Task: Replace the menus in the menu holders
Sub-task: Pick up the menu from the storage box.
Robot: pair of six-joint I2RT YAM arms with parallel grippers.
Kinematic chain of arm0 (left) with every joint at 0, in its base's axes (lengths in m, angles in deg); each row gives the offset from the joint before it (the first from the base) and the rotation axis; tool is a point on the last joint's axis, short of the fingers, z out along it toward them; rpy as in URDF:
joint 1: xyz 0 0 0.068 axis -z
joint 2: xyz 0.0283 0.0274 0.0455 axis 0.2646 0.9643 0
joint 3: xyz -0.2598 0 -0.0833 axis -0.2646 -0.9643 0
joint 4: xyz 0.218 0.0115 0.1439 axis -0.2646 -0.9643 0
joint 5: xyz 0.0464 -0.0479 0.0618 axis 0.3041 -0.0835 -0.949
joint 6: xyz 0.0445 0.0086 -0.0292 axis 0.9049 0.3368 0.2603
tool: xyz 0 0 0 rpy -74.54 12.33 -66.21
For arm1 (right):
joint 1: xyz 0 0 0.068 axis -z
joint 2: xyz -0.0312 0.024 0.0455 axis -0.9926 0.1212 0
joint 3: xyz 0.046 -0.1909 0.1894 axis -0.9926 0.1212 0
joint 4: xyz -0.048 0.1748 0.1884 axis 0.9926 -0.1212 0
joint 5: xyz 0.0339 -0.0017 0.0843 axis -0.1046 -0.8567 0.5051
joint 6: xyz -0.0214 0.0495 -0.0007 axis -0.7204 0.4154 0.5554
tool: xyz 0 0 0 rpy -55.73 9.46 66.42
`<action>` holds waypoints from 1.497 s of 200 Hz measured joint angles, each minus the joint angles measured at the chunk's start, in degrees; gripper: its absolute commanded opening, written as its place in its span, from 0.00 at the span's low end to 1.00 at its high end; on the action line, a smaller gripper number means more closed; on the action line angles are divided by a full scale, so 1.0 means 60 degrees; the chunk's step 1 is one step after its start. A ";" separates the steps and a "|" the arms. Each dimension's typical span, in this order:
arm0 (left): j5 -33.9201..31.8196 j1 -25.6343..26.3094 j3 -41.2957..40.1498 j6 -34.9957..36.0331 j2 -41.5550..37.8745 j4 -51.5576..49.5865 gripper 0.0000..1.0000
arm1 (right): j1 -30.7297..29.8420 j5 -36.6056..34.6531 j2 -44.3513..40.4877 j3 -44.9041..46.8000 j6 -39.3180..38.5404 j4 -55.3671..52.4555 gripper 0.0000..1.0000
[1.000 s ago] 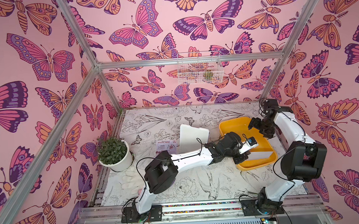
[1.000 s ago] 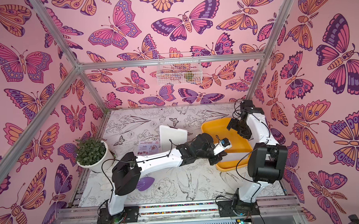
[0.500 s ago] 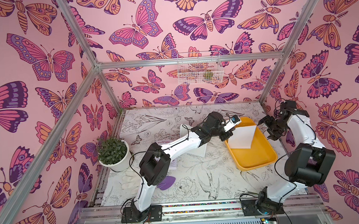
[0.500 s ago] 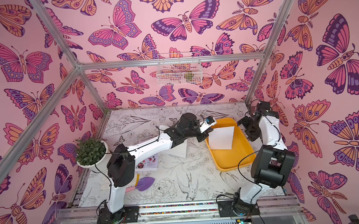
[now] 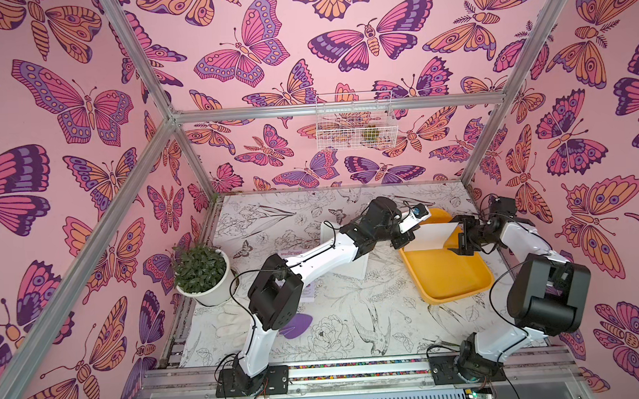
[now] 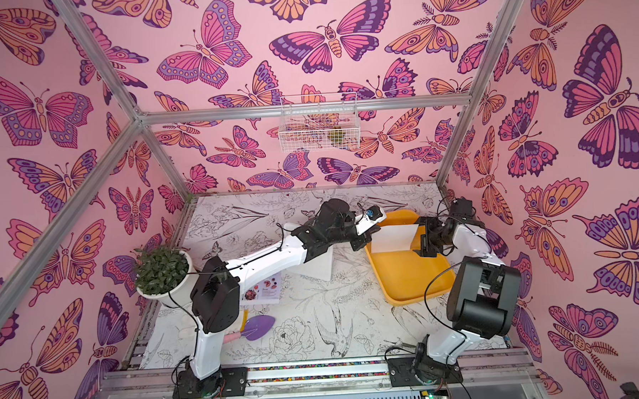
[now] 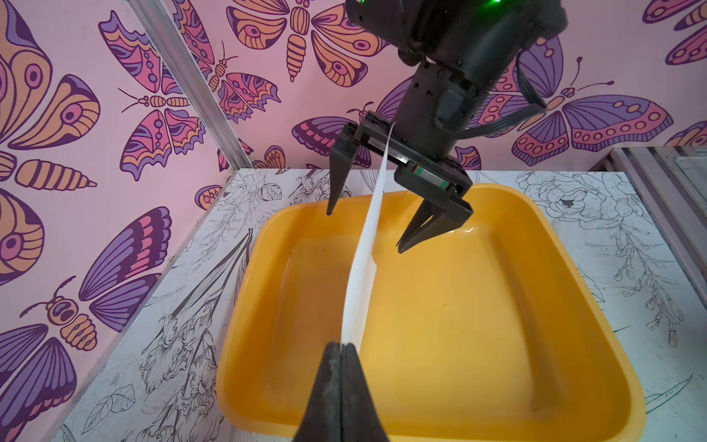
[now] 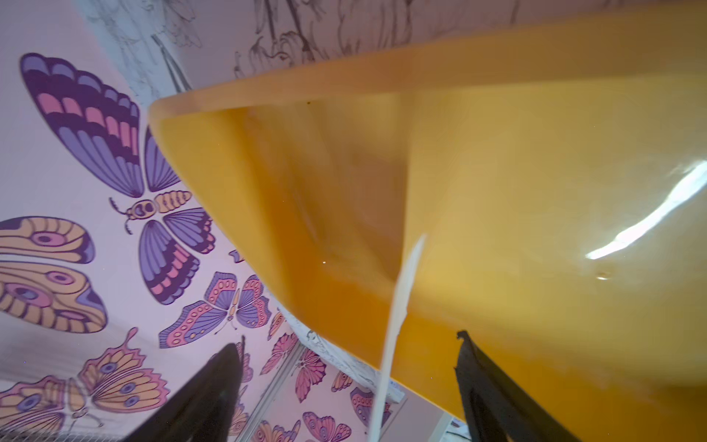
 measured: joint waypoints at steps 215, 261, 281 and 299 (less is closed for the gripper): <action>0.0160 -0.0197 0.0109 0.0193 0.0058 0.0204 0.00 | -0.0240 0.1927 -0.0510 0.0889 0.0820 0.2127 0.76; -0.0168 -0.0306 0.0106 0.0492 0.0058 0.0197 0.00 | -0.0208 0.1989 -0.0291 0.0885 0.0357 0.1741 0.81; -0.0273 -0.0364 0.0106 0.0601 0.0069 0.0193 0.00 | -0.0186 0.1989 -0.0291 0.0878 0.0291 0.1599 0.81; -0.0317 -0.0382 0.0117 0.0667 0.0113 0.0193 0.00 | -0.0168 0.1989 -0.0291 0.0874 0.0280 0.1555 0.81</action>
